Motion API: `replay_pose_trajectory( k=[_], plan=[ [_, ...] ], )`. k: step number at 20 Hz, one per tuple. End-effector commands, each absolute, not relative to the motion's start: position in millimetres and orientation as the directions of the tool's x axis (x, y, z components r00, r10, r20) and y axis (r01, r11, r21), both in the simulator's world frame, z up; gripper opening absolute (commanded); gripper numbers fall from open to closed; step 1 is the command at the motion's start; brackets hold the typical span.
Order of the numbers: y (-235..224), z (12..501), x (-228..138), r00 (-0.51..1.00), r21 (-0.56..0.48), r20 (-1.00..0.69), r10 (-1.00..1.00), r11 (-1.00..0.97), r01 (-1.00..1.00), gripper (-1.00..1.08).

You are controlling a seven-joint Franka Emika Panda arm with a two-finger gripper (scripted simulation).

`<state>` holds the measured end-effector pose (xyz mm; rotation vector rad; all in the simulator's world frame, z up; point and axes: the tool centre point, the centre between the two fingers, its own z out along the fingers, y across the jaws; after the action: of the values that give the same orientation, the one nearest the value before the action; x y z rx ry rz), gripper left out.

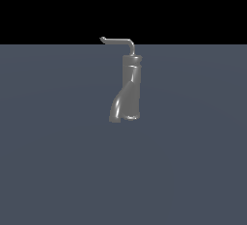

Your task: Turn on the faucet by rotating a designated handle.

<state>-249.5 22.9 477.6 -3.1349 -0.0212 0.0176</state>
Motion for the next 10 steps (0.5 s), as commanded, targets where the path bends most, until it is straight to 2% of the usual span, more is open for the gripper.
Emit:
replay_pose_trajectory(
  k=[1, 10],
  plan=[
    [23.9, 477.6, -249.5, 1.000, -0.006, -0.011, 0.015, -1.000, 0.014, -1.00],
    [24.4, 478.5, -238.4, 0.999, -0.024, -0.015, -0.035, -0.999, -0.036, -1.00]
  ],
)
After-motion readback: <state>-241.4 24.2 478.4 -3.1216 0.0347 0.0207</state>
